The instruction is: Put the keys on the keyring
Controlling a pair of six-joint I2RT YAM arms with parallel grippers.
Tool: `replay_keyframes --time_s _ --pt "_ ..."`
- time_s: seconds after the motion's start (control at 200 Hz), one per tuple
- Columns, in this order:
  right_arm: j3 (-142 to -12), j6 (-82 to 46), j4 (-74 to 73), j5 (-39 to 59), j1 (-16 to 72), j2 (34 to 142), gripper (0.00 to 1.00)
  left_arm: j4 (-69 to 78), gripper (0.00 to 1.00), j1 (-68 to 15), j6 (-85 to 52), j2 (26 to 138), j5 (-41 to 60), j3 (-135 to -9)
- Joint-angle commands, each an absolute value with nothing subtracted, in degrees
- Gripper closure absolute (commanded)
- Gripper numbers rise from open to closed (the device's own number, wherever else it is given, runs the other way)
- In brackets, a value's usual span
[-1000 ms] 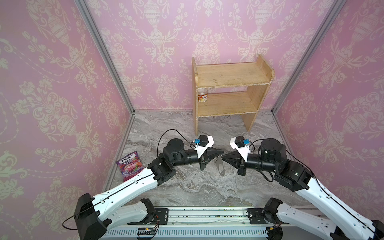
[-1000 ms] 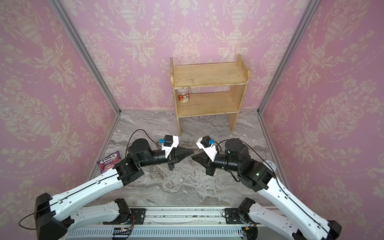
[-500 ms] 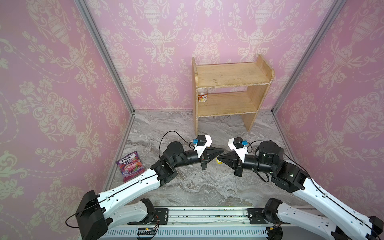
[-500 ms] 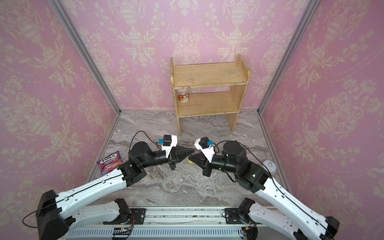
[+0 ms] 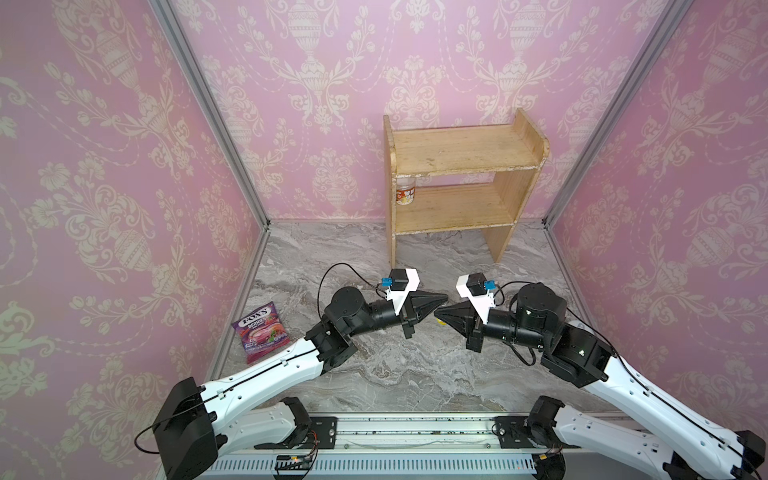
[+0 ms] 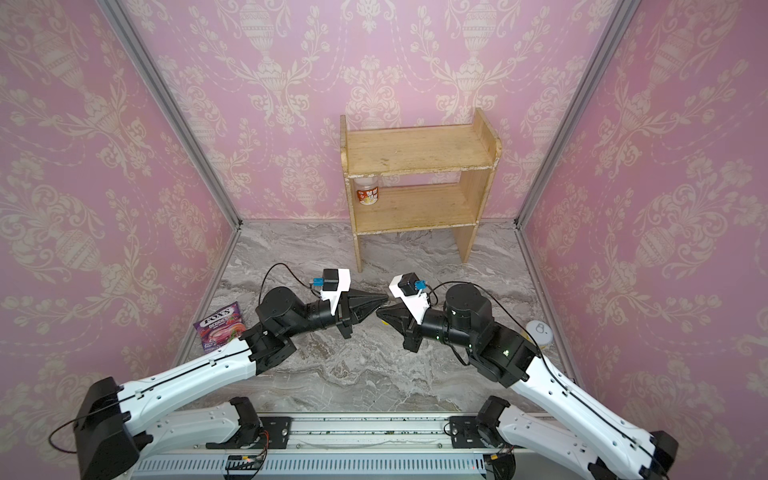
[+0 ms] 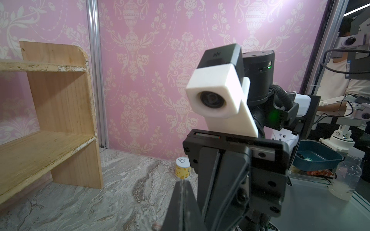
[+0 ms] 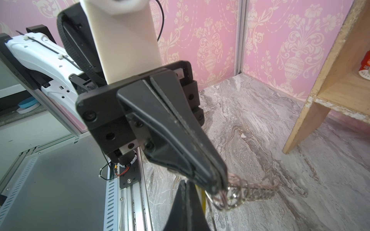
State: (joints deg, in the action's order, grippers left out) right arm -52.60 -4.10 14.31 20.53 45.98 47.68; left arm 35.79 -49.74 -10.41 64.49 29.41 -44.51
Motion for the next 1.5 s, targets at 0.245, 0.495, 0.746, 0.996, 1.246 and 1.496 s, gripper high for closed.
replay_keyframes --time_s 0.245,0.495,0.746,0.996,1.246,1.496 --pt "-53.9 -1.4 20.6 18.7 46.9 46.2 1.00 37.0 1.00 -50.2 -9.2 62.3 28.4 -44.6" --pt "-55.1 -0.6 22.9 17.3 46.9 44.2 0.85 36.2 1.00 -50.2 -8.6 62.2 28.4 -44.7" --pt "-55.6 0.0 23.8 15.7 46.9 42.3 0.72 36.0 1.00 -50.2 -8.5 62.1 28.5 -44.6" --pt "-54.4 0.2 22.6 14.1 46.9 41.4 0.68 35.4 1.00 -50.2 -8.2 62.1 28.1 -44.5" --pt "-52.3 -0.2 21.4 14.1 47.0 41.1 0.65 35.2 1.00 -50.2 -8.6 61.1 26.9 -43.1" --pt "-50.7 -0.4 19.1 14.9 46.9 41.6 0.63 35.8 1.00 -50.2 -9.3 59.3 25.7 -40.4"
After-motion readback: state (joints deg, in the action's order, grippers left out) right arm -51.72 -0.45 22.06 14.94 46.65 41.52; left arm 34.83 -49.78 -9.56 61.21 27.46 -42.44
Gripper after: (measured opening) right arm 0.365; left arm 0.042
